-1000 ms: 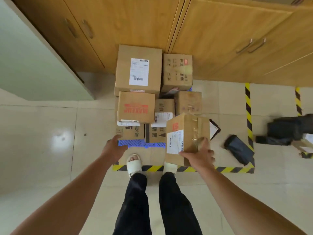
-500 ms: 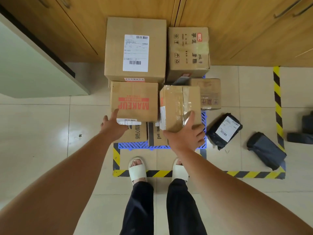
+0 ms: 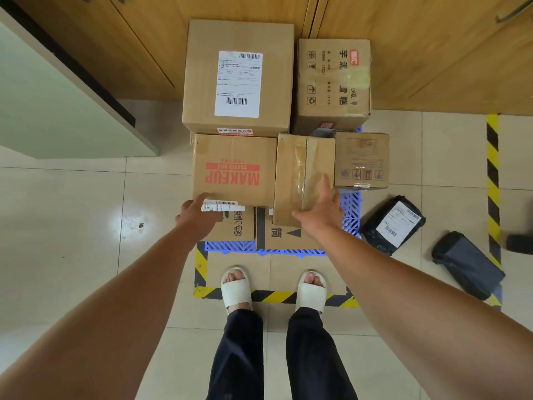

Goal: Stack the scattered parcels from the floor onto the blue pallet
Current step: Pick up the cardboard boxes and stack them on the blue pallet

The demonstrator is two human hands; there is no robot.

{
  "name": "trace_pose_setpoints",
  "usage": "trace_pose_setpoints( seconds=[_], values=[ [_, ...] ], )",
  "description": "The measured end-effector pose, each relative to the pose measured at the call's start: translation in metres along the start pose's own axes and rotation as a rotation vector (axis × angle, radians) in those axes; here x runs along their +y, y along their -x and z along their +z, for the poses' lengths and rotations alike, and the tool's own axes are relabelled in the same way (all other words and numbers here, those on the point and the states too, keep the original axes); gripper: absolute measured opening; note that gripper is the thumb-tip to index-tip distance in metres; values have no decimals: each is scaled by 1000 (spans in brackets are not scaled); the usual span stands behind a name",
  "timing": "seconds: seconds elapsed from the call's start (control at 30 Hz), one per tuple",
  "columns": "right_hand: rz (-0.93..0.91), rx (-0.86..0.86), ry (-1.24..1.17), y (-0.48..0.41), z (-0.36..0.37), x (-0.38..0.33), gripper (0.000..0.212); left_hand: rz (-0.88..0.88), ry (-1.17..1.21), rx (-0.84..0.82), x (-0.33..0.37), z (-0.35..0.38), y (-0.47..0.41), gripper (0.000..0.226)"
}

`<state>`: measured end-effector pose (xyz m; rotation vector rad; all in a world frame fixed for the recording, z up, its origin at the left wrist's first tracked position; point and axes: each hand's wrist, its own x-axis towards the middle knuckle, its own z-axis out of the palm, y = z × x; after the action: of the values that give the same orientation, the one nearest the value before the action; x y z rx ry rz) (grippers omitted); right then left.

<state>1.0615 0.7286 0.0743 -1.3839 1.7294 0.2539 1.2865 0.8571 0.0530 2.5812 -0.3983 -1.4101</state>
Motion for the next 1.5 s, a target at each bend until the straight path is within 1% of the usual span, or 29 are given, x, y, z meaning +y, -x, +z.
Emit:
trace_pose_setpoints(
  seconds=[0.17, 0.3, 0.4, 0.53, 0.57, 0.67, 0.77, 0.9, 1.03, 1.1, 1.2, 1.3, 1.43, 1.5],
  values=[
    [70, -12, -183, -4, -1, 20, 104, 10, 117, -13, -2, 6, 2, 69],
    [52, 31, -285, -8, -1, 23, 98, 3, 226, 7, 1, 13, 4, 63],
    [97, 61, -343, -3, -4, 30, 95, -4, 296, 2, 0, 19, 9, 61],
    [83, 83, -291, 0, -8, 43, 71, 22, 315, -45, 0, 24, 16, 61],
    [75, 96, -280, -1, -10, 45, 70, 27, 319, -58, 1, 25, 17, 61],
    [43, 100, -269, -3, -16, 47, 71, 26, 329, -68, 5, 28, 16, 59],
    [16, 86, -258, -4, -20, 48, 71, 19, 335, -40, 5, 29, 16, 57],
    [-25, 45, -321, -2, -22, 52, 66, 4, 358, -24, 6, 31, 16, 55],
    [11, -26, -412, -3, -26, 57, 82, -48, 389, -26, 8, 27, 13, 53],
    [21, -53, -434, -4, -27, 58, 85, -79, 408, -40, 9, 22, 14, 54],
    [13, -84, -421, 0, -33, 58, 88, -91, 413, -20, 10, 20, 21, 52],
    [43, -86, -443, 20, -49, 60, 93, -104, 418, -30, 8, 24, 46, 50],
    [88, -87, -423, 75, -75, 72, 85, -73, 308, -125, 1, 31, 110, 47],
    [131, -100, -399, 109, -92, 83, 79, -105, 304, -154, 0, 32, 147, 42]
  ],
)
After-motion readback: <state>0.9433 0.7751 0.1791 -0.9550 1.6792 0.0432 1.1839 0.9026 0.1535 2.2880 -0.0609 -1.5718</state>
